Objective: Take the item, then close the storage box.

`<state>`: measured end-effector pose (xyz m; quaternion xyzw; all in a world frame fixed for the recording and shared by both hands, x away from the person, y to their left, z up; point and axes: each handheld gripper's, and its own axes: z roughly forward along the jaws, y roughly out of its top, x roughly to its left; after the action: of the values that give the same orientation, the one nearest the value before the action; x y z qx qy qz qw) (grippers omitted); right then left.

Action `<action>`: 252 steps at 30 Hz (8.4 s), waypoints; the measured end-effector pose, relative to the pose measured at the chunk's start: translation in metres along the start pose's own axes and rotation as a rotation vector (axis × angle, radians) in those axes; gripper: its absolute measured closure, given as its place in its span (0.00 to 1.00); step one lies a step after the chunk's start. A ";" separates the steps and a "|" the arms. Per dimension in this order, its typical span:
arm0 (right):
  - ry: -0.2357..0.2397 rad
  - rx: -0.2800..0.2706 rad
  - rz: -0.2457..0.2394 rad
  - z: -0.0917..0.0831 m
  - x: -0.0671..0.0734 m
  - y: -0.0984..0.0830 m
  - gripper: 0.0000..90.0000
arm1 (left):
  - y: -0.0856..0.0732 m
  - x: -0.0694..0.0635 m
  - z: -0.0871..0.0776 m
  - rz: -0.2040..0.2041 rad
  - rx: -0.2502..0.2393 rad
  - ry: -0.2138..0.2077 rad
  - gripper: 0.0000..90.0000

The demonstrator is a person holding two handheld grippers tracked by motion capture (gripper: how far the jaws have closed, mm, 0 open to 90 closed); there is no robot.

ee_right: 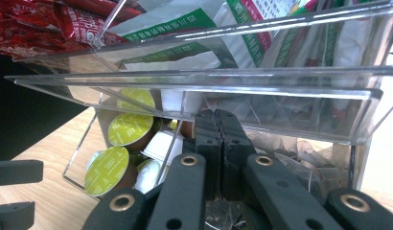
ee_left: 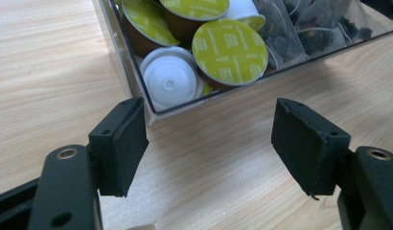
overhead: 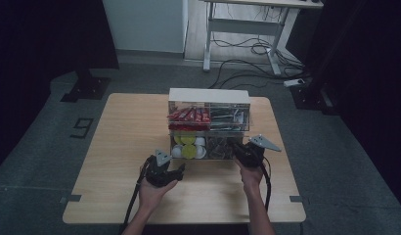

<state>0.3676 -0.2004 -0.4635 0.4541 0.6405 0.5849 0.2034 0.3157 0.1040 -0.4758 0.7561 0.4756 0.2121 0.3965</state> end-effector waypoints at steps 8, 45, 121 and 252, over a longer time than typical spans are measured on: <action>0.001 -0.001 -0.001 0.000 0.000 0.000 0.98 | 0.009 -0.004 0.006 0.014 0.000 0.007 0.32; 0.007 0.005 0.007 -0.001 -0.002 0.000 0.98 | 0.030 -0.018 0.038 0.034 0.029 0.056 0.25; 0.003 0.001 0.019 -0.003 -0.004 0.000 0.97 | 0.034 -0.024 0.044 0.059 -0.043 0.021 0.43; -0.033 0.024 -0.003 -0.001 -0.005 -0.006 0.97 | -0.072 0.088 -0.042 -0.119 -0.008 0.171 0.25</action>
<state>0.3670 -0.2044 -0.4701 0.4652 0.6447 0.5694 0.2093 0.2872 0.2154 -0.5137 0.7040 0.5508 0.2540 0.3695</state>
